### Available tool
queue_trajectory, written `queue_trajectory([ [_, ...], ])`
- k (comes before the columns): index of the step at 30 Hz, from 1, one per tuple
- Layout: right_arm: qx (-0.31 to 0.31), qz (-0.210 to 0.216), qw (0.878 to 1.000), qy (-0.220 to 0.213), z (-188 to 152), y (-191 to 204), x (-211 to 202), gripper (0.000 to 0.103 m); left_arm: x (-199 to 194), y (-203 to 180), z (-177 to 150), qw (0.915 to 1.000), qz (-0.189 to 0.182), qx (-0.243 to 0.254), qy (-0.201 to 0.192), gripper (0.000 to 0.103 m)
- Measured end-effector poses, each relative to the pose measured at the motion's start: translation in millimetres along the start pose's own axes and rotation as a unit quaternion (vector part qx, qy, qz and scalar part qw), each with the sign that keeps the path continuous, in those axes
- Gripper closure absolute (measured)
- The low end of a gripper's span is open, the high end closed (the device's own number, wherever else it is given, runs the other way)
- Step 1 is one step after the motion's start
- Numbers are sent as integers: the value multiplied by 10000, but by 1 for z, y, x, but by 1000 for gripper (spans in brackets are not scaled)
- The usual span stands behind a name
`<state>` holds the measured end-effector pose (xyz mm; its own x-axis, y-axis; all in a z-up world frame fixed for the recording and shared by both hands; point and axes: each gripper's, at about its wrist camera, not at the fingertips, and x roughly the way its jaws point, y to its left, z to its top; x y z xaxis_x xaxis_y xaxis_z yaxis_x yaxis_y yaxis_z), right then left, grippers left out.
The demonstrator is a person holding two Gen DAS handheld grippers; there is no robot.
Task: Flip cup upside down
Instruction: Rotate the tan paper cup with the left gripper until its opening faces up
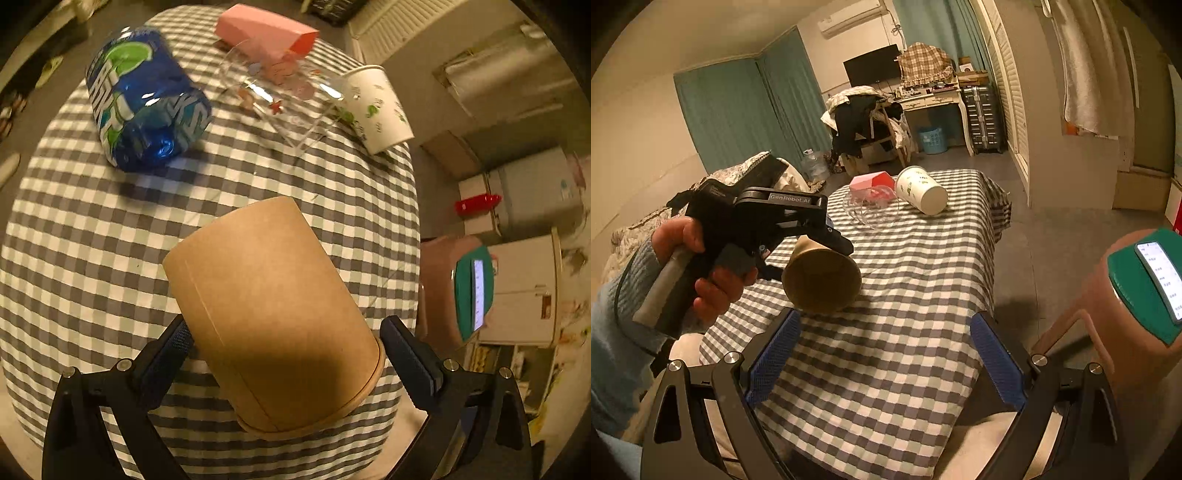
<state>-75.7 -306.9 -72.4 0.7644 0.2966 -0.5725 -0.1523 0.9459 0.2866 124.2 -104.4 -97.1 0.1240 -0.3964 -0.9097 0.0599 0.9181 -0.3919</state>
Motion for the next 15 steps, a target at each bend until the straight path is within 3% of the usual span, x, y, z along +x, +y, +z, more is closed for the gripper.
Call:
queue_trajectory([
  [6,-10,21,10000,-29,0,2,-2,10,-18,-10,-20,9965,157,772,-285,2],
  [11,-38,-6,10000,-50,-1,8,-3,10,-45,-18,-51,9763,773,1568,-1279,2],
  [15,-73,-43,10000,-22,-3,14,-2,10,-38,-12,-74,9593,1199,1824,-1793,2],
])
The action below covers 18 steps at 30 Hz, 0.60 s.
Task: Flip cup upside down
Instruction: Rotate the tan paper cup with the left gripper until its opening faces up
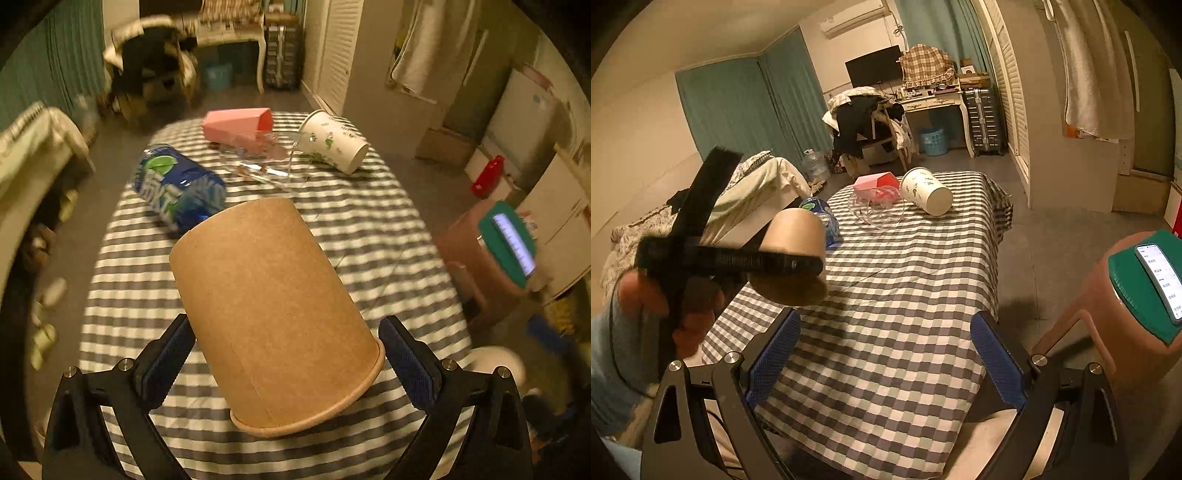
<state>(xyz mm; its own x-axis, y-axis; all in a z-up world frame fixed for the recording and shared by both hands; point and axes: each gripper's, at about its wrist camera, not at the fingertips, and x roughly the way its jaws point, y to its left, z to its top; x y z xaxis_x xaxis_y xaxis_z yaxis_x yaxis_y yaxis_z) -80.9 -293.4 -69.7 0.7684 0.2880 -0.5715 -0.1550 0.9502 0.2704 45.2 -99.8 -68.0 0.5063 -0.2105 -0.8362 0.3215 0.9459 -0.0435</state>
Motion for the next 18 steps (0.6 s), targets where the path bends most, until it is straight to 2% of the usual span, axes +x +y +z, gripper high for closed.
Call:
queue_trajectory([
  [2,-23,-8,10000,25,-1,3,1,10,4,-1,-16,9999,70,21,-106,2],
  [4,-49,-26,10000,60,-3,5,2,10,-1,-5,-29,9991,109,49,-399,3],
  [9,-136,-97,9998,140,-5,11,5,10,-11,-18,-51,9961,291,228,-801,3],
  [18,-177,-162,9995,220,-6,14,13,10,-16,-17,-82,9972,138,184,-706,7],
])
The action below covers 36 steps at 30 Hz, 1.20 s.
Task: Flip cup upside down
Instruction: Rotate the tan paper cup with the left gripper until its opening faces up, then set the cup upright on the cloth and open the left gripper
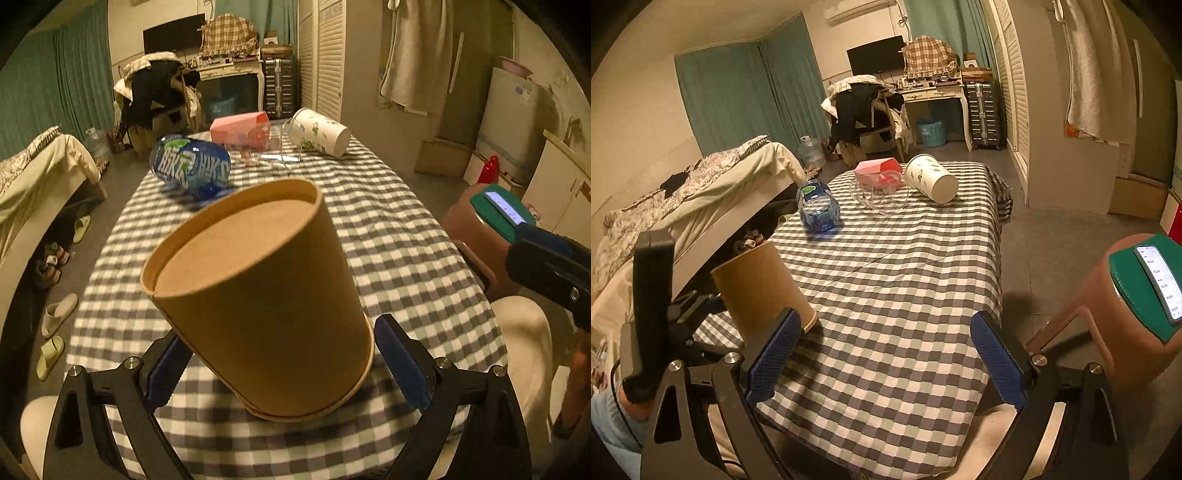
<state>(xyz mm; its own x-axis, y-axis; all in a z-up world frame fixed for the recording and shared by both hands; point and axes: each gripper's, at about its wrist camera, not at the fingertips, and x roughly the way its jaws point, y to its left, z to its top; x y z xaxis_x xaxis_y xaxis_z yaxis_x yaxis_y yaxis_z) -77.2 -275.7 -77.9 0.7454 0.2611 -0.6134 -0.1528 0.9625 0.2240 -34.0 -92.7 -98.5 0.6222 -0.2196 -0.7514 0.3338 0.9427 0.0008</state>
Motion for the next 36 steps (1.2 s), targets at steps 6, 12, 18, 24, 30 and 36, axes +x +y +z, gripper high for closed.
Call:
queue_trajectory([
  [6,-61,6,10000,45,0,3,2,10,5,-7,-9,9999,-76,21,65,9],
  [12,-18,-102,9999,47,-2,-1,-2,10,0,-13,-11,9998,-140,77,-75,8],
  [18,-83,-163,9998,-58,2,4,-13,10,-12,-12,-7,9995,-133,86,-263,8],
  [24,-208,-206,9992,-271,6,18,-30,10,-33,-7,12,9974,-132,53,-704,8],
  [30,-281,-349,9970,-633,10,32,-59,10,-66,2,31,9913,-142,-89,-1303,8],
  [36,-351,-737,9911,-1048,9,48,-91,10,-106,27,25,9830,73,-330,-1806,5],
])
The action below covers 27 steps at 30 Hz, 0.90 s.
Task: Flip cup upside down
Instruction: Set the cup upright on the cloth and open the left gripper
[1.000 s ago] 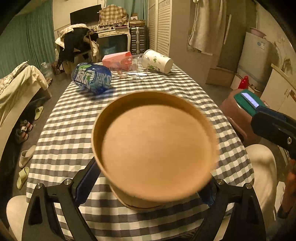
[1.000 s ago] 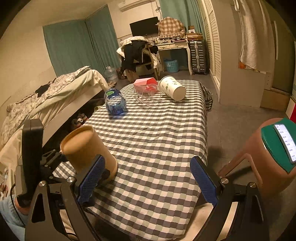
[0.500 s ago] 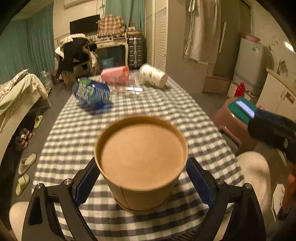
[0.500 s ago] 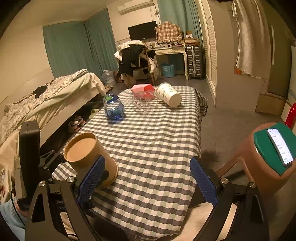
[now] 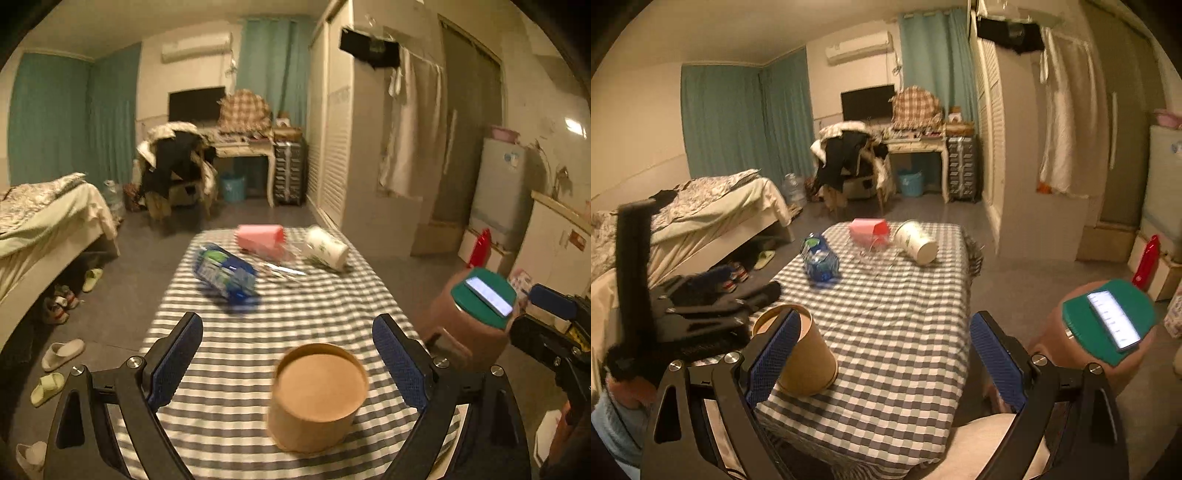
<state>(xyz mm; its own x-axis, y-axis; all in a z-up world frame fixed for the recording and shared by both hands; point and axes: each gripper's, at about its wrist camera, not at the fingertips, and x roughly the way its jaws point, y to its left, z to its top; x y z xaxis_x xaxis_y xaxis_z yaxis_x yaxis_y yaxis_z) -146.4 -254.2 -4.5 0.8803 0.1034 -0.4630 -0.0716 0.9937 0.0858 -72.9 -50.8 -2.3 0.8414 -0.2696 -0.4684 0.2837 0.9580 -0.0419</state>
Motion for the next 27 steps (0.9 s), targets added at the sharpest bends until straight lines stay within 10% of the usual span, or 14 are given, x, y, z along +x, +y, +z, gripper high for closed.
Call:
queue_trajectory([
  [9,-37,-438,9988,-219,-7,23,-12,0,-40,39,-22,9975,626,-256,-222,0],
  [27,-92,-649,9978,28,-22,42,6,0,-53,47,-45,9965,696,-451,-39,0],
])
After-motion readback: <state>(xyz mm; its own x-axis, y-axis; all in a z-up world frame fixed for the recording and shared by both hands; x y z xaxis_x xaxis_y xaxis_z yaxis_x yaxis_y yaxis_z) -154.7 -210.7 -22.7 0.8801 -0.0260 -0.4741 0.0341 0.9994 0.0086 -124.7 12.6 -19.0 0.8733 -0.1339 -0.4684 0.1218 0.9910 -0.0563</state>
